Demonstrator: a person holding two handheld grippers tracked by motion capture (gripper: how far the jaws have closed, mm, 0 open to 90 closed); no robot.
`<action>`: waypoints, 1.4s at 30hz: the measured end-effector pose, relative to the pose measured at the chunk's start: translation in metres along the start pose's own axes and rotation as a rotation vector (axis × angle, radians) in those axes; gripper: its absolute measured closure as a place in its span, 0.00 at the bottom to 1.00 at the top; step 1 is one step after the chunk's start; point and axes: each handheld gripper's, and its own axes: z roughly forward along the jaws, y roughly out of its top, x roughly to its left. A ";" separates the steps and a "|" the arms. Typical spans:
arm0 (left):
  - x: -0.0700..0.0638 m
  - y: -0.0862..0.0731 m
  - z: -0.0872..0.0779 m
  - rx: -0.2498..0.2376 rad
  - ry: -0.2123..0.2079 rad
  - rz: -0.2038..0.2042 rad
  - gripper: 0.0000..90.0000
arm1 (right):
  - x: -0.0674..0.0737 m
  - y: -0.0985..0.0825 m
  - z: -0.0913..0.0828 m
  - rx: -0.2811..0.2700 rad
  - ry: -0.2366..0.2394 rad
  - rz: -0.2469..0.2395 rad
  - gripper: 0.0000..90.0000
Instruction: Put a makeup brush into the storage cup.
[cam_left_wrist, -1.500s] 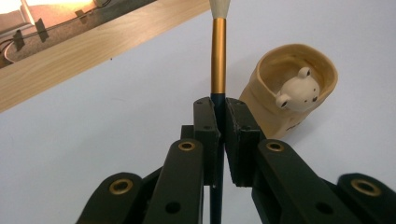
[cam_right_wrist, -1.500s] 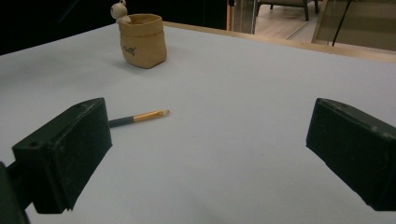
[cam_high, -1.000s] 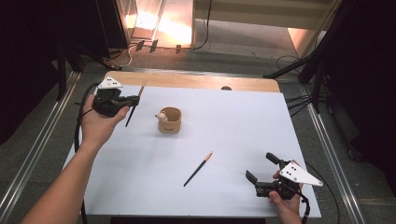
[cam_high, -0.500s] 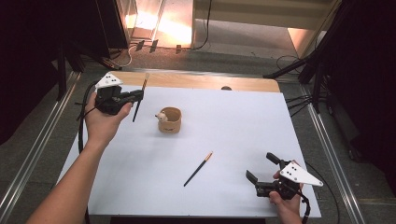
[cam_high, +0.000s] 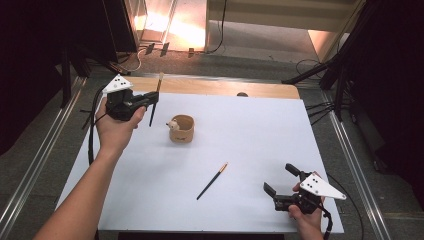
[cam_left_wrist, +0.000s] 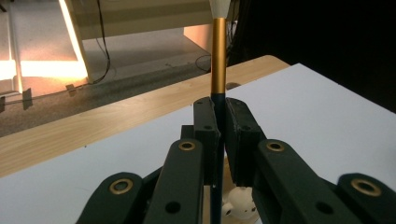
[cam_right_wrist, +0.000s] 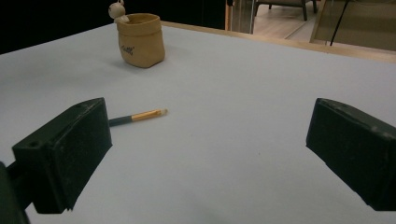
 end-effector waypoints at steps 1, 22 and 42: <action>0.000 0.000 0.000 -0.008 -0.004 -0.006 0.94 | 0.000 0.000 0.000 -0.001 0.000 0.003 0.00; -0.020 0.010 0.019 -0.107 -0.042 -0.054 0.94 | -0.001 0.000 0.000 -0.002 -0.003 0.000 0.00; -0.024 -0.001 0.041 -0.198 -0.091 -0.107 0.94 | -0.002 -0.001 -0.001 0.000 -0.002 -0.002 0.00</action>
